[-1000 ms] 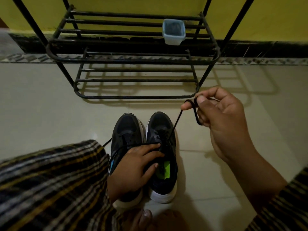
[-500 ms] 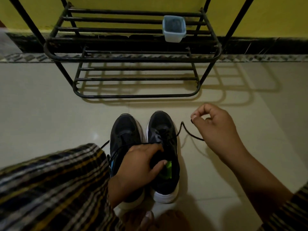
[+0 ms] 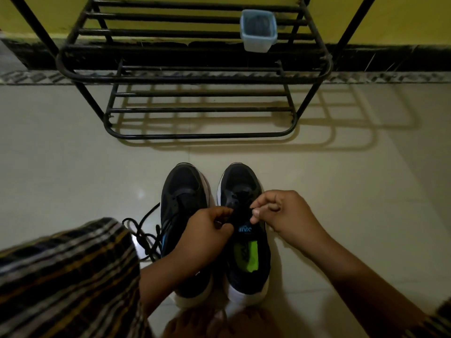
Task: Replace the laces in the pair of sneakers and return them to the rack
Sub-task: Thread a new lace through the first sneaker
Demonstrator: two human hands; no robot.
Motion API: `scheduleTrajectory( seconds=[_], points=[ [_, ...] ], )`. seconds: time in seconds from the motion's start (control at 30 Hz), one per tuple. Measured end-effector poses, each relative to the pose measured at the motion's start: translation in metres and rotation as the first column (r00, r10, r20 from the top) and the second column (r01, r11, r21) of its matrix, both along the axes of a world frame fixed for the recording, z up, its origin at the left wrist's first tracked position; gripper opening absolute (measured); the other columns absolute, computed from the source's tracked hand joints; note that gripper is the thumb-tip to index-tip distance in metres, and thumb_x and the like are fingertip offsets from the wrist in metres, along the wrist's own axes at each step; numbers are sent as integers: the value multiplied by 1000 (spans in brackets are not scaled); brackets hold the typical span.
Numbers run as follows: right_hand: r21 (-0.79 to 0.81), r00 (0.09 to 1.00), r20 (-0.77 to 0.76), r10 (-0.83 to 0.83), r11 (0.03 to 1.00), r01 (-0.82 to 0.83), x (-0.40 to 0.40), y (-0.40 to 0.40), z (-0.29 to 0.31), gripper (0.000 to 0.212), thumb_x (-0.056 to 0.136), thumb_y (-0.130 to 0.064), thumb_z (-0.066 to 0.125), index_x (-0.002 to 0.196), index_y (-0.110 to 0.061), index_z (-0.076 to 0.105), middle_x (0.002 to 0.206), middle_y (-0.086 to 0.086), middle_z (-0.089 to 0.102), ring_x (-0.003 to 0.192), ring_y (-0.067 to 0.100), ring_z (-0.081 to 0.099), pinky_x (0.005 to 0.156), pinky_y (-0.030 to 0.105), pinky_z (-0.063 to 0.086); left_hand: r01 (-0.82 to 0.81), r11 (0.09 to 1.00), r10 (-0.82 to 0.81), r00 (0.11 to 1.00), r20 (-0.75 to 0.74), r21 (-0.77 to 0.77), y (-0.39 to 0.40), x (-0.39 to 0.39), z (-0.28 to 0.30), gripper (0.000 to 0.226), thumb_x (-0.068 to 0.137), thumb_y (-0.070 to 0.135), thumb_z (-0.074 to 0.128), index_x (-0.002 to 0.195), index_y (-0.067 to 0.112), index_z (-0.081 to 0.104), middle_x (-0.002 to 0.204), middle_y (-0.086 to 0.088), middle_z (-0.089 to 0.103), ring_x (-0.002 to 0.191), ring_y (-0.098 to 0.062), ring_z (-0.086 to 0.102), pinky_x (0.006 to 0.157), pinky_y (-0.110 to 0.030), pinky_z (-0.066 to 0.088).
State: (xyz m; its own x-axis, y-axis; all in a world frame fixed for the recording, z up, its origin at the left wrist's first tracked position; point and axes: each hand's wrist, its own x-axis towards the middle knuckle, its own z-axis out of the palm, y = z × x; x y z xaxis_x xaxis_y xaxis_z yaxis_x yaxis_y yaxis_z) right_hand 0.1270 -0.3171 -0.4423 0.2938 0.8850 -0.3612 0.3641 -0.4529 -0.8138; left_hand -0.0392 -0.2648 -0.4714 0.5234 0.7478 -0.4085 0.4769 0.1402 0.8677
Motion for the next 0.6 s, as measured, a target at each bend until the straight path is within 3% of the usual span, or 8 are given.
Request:
scheduleTrajectory(
  seconds=[0.1, 0.23, 0.6],
  points=[
    [82, 979, 203, 27, 996, -44, -8, -1, -6, 14, 81, -12, 68, 72, -22, 68, 72, -7, 65, 65, -2, 57, 63, 9, 44, -17, 999, 18, 999, 30, -49, 0, 0, 1, 34, 88, 0, 53, 106, 26, 67, 93, 3, 73, 83, -8, 69, 79, -26, 57],
    [94, 929, 359, 95, 986, -137, -18, -3, -15, 7, 80, -16, 69, 73, -20, 69, 80, -9, 55, 75, 5, 56, 68, 20, 47, -78, 994, 79, 997, 10, -81, 0, -2, -3, 21, 86, 1, 57, 98, 16, 67, 89, -2, 72, 83, -13, 69, 83, -34, 56],
    [100, 925, 375, 63, 989, -108, -24, 2, -25, 13, 81, -17, 67, 68, -18, 64, 76, -9, 49, 70, 11, 55, 65, 30, 48, -93, 990, 101, 993, 65, -110, 0, -5, -8, 23, 87, 2, 58, 101, 15, 71, 90, -3, 74, 87, -17, 70, 87, -39, 55]
  ],
)
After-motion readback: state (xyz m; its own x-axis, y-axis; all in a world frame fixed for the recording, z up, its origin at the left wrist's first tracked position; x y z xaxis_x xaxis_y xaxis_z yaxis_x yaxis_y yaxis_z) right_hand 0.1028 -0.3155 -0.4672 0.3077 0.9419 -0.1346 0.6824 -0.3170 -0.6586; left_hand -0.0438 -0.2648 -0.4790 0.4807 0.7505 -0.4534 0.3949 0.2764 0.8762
